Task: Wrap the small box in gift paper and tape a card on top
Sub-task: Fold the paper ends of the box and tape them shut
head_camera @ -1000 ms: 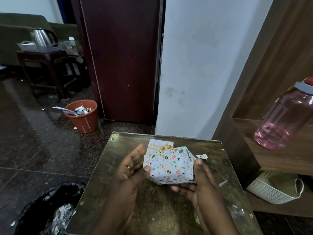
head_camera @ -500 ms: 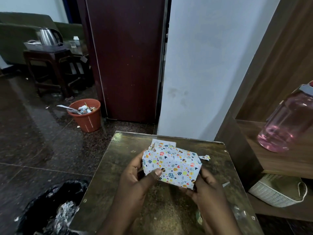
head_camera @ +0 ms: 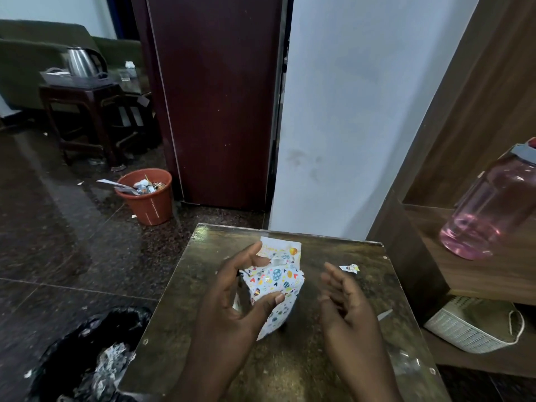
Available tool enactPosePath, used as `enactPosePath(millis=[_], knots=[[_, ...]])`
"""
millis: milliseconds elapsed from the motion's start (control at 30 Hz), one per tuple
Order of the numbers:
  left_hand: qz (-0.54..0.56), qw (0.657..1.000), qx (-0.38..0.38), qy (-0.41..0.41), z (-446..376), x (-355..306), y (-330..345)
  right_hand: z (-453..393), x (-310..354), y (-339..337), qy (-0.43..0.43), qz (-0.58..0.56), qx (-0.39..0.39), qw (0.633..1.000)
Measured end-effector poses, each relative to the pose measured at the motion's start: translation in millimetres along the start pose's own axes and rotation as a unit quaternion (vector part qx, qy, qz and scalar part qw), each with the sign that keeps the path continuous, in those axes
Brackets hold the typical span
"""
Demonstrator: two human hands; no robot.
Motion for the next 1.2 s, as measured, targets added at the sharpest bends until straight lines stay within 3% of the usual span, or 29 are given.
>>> enactPosePath(millis=[167,367,767,1200], knots=[[0.02,0.999,0.022,0.033,3.6,-7.9,6.0,20.9,50.8,20.6,-0.148,0.028,0.081,0.985],[0.115,0.992,0.056,0.01,2.8,-1.5,13.2,26.9,67.9,18.6,-0.24,0.074,0.083,0.964],[0.066,0.994,0.08,0.013,5.4,-10.7,16.7,18.7,59.7,9.9,-0.234,0.105,0.074,0.964],[0.094,0.993,0.078,-0.003,4.9,-12.0,21.1,7.7,45.9,6.9,-0.167,0.017,0.07,0.983]])
Point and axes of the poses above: each hand's wrist, its own z-axis away from the middle knuckle, its own y-axis out of the palm, x = y × z, the point moved 10 cm from there along -z, towards the middle knuckle, and after that the axes turned 5 degrees about x, right-handed, at the moved point
